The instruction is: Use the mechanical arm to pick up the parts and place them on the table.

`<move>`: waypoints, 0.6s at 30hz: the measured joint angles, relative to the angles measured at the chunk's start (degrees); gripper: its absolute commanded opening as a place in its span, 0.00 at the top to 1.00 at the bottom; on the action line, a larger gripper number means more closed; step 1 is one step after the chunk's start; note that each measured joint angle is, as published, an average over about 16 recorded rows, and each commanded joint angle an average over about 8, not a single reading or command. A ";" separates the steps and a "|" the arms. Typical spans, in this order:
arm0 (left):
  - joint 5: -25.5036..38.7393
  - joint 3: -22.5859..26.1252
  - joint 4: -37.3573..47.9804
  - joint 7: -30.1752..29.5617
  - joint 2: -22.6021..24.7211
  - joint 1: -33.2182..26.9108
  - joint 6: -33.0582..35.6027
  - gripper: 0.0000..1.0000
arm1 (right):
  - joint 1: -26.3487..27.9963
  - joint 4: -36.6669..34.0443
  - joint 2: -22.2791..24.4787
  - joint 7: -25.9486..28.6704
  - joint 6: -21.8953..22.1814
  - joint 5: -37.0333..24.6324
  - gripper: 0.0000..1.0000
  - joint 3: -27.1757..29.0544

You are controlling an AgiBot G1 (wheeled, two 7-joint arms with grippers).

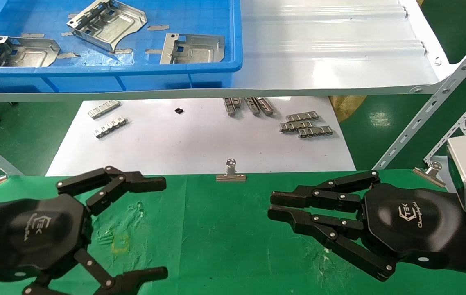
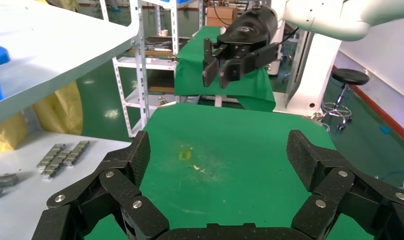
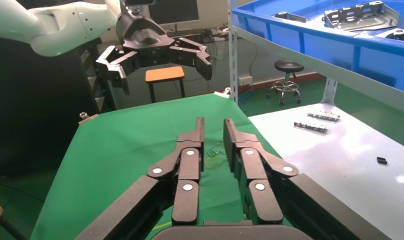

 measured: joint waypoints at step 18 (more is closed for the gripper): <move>21.53 9.27 35.76 -0.52 15.88 -36.48 -9.02 0.00 | 0.00 0.00 0.00 0.00 0.00 0.00 1.00 0.00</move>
